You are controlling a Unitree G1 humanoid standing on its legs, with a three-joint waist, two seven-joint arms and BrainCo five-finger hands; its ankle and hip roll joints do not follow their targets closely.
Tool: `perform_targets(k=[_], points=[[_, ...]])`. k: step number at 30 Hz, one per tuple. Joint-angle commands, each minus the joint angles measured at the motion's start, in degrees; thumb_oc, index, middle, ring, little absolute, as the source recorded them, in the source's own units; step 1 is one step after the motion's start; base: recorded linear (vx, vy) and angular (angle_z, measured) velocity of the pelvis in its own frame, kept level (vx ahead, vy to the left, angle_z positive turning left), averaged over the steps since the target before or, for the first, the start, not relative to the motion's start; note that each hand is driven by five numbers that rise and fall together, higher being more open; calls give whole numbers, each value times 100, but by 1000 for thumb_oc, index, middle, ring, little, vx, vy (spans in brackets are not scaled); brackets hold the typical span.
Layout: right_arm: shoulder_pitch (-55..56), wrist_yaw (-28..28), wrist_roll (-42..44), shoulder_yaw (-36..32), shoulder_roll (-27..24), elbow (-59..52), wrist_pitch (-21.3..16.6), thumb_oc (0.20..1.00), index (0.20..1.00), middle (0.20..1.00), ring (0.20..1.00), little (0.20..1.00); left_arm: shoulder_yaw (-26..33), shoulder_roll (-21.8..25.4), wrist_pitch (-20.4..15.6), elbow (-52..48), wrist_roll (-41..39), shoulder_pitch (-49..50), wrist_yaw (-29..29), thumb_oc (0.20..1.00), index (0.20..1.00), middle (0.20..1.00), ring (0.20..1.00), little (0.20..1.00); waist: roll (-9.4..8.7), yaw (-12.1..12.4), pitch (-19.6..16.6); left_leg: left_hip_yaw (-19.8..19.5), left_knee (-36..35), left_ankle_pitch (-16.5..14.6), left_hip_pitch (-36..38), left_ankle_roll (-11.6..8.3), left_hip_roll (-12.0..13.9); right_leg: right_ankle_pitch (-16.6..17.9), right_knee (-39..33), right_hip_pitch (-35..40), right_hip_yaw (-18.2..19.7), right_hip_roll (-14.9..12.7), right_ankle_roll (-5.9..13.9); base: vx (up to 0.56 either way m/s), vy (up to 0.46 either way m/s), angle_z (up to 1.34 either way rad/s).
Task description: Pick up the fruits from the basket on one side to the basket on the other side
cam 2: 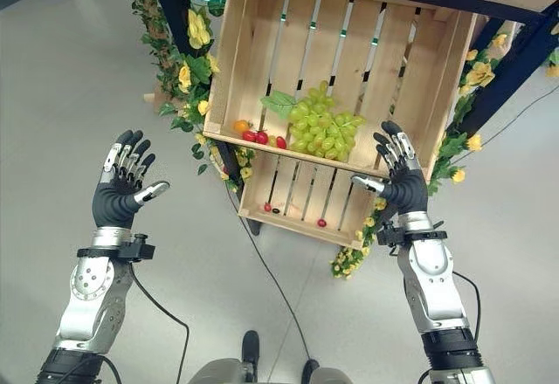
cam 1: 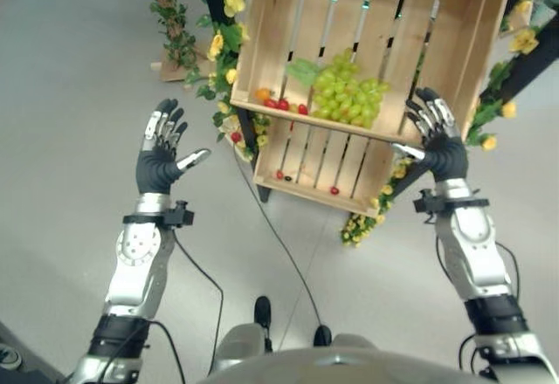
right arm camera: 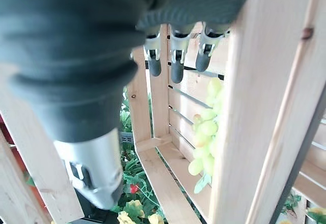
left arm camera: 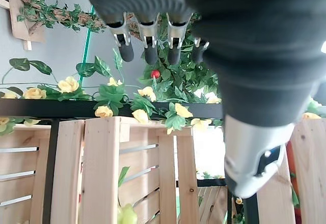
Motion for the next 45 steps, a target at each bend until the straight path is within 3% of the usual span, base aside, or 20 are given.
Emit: perform_targets(k=[1, 26, 38, 45], points=[[-54, 52, -56, -146, -143, -361, -360, 1000, 1000, 1000, 1000, 1000, 326, -50, -416, -213, 288, 8, -63, 1000, 1000, 1000, 1000, 1000, 41, -59, -283, 85, 271, -801, 354, -8, -14, 497, 217, -423, 55, -148, 508, -8, -15, -5], [7, 875, 25, 774, -385, -714, -124, 1000, 1000, 1000, 1000, 1000, 531, -141, -474, -242, 354, 148, -1, 1000, 1000, 1000, 1000, 1000, -20, 92, -281, -156, 151, -665, 340, -66, -28, 486, 180, -364, -181, -135, 447, -7, -8, 5], [-35, 835, 56, 755, -402, -649, -190, 1000, 1000, 1000, 1000, 1000, 607, -163, -553, -272, 337, 141, 36, 1000, 1000, 1000, 1000, 1000, -95, 306, -277, -545, 109, -531, 169, -138, -72, 499, -16, -275, -613, -139, 401, -13, -29, 25], [-267, 807, 110, 891, -427, -589, -252, 1000, 1000, 1000, 1000, 1000, 593, -27, -620, -382, 301, 83, -11, 1000, 1000, 1000, 1000, 1000, -94, 535, -237, -823, 215, -531, 4, -65, -210, 503, 236, -300, -980, -319, 484, 3, 33, 25]])
